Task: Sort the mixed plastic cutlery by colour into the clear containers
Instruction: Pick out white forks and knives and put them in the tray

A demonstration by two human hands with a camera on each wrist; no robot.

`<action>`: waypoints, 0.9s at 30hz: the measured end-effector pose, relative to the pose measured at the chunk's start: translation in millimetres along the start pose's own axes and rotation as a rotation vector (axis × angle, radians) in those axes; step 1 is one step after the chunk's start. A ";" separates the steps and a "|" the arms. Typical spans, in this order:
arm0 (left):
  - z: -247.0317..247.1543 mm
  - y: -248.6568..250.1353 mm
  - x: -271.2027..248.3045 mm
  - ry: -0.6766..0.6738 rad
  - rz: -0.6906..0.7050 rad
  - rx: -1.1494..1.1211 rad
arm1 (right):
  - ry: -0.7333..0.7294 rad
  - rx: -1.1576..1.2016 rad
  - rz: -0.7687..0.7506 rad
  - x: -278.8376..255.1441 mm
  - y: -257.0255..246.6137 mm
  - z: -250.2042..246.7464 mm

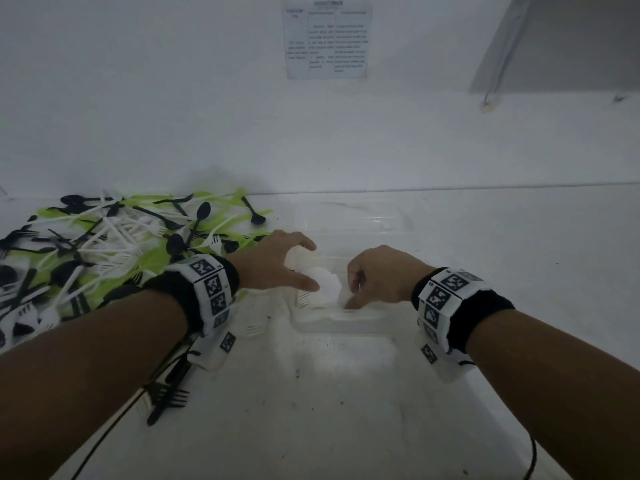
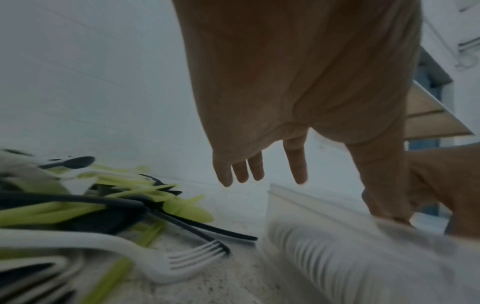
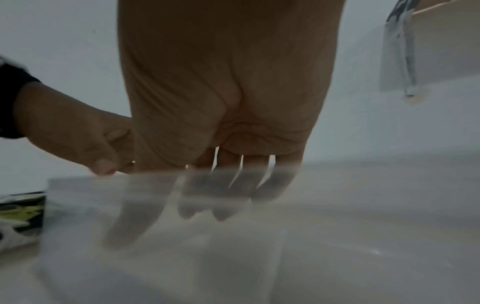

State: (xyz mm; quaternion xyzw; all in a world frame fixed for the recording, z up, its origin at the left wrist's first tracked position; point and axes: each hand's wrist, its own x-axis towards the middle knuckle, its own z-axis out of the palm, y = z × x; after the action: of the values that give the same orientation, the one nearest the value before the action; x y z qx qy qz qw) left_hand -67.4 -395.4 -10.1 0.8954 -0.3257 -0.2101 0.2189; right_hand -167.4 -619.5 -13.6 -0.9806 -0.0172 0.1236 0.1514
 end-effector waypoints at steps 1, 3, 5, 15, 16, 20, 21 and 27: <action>-6.2 -4.7 -5.1 0.057 -0.018 -0.067 | 0.045 0.031 -0.011 3.0 -6.6 -4.1; -21.0 -14.2 -18.3 0.160 -0.067 -0.110 | 0.153 0.110 -0.036 14.5 -23.1 -10.6; -36.9 -27.1 -32.1 0.209 -0.126 -0.005 | 0.235 0.211 -0.071 29.8 -45.5 -13.6; -89.0 -114.7 -125.5 0.136 -0.482 0.139 | 0.001 0.375 -0.193 94.1 -166.2 -0.9; -95.2 -128.0 -137.3 0.149 -0.512 0.124 | -0.021 0.358 -0.191 101.7 -181.3 2.3; -116.8 -176.9 -163.4 0.205 -0.525 0.152 | -0.063 0.274 -0.184 129.0 -226.4 13.4; -121.8 -190.2 -166.5 0.216 -0.509 0.176 | -0.060 0.262 -0.183 136.4 -237.2 16.4; -159.4 -264.0 -179.3 0.251 -0.411 0.204 | -0.032 0.222 -0.139 181.6 -308.6 30.0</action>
State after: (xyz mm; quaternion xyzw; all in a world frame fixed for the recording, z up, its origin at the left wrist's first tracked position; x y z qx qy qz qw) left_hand 19.6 -50.9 22.2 0.9793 -0.1268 -0.1036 0.1190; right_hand 2.3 -303.5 8.6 -0.9522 -0.0740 0.1293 0.2668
